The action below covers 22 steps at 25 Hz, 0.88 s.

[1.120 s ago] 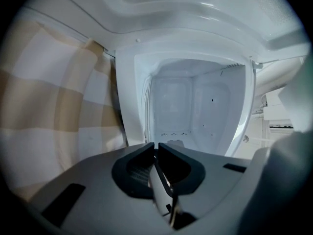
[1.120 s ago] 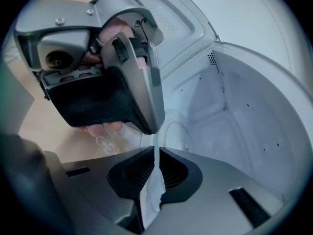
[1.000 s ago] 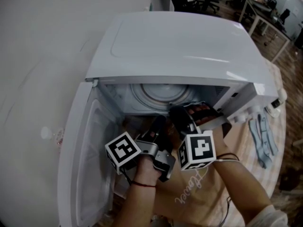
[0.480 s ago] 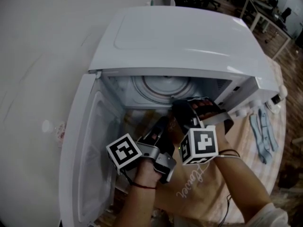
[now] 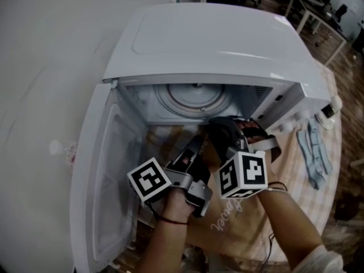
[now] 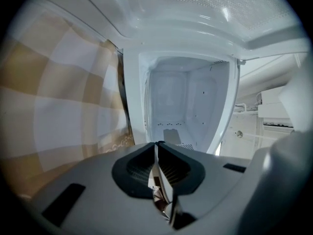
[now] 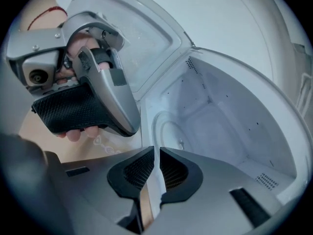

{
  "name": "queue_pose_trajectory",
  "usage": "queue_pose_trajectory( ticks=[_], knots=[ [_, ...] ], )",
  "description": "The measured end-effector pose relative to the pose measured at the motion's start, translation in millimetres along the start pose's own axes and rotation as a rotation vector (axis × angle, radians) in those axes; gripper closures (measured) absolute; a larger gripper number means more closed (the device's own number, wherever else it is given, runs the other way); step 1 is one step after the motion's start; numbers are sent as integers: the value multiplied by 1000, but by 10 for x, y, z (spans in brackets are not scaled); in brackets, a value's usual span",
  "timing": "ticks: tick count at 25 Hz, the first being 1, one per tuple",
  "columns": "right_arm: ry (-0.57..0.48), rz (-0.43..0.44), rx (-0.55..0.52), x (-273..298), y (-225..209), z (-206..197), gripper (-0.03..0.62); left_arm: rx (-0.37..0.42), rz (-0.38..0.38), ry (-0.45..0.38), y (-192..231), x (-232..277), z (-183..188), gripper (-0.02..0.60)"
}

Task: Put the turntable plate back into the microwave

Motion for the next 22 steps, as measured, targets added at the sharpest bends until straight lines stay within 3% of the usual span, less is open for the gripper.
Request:
queue_pose_trajectory(
  ticks=[3, 6, 10, 17, 22],
  knots=[
    [-29, -14, 94, -97, -30, -1, 540, 56, -43, 4, -95, -10, -32, 558],
    [-73, -34, 215, -216, -55, -11, 540, 162, -83, 29, -190, -13, -103, 558],
    [-144, -58, 374, -357, -85, -33, 540, 371, -80, 47, -219, -59, -142, 558],
    [-252, -58, 613, -561, -75, -30, 540, 684, -166, 1, -480, -111, -199, 558],
    [-342, -67, 731, -782, -54, 6, 540, 788, -216, -9, -682, -202, -294, 557]
  ],
)
Point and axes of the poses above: the fingertips, and each gripper's own axes: x forward along the fingers, y to its left, z out of its top, the point moved 4 cm from there along -x, backward along the fingers, and after that the axes turned 11 degrees about x, right-handed, at the moved point
